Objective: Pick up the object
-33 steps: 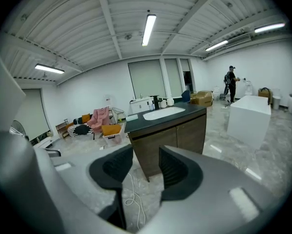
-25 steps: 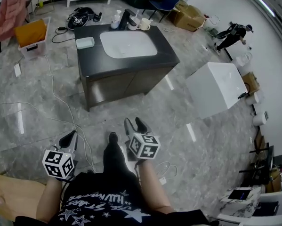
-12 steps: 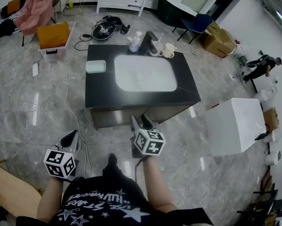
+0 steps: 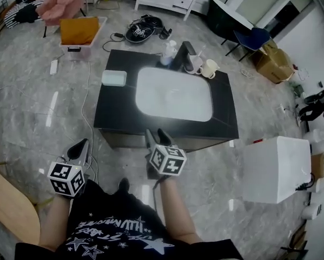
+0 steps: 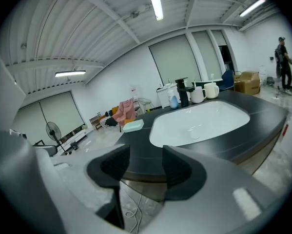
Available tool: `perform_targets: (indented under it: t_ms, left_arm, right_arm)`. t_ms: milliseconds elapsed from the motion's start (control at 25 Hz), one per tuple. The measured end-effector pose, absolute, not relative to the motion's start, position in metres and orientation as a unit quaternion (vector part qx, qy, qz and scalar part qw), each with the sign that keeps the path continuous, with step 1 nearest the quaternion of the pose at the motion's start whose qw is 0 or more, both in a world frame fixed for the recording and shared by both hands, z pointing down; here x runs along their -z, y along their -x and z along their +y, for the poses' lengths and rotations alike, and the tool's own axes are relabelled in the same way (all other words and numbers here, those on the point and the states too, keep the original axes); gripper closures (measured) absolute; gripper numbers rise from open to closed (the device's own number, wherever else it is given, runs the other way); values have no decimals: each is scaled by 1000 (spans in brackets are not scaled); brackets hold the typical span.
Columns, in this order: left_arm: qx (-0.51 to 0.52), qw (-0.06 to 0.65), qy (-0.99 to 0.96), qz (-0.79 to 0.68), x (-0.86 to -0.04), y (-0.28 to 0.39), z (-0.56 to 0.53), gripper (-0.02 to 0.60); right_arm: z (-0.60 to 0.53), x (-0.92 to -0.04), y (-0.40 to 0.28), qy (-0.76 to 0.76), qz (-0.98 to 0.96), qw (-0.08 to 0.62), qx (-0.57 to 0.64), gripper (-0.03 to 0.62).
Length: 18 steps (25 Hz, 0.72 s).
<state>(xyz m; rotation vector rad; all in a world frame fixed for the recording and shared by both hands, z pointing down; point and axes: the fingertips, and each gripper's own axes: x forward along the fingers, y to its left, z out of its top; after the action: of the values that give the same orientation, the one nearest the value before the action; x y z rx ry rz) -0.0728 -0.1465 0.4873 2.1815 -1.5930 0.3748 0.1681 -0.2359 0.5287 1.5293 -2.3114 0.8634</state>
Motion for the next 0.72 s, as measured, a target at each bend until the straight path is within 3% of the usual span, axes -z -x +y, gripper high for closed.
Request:
perform_targets:
  t_ms: [720]
  left_arm:
    - [-113, 232, -777, -575, -503, 118, -242, 572]
  right_arm:
    - [-324, -527, -116, -512, -796, 136, -291, 379]
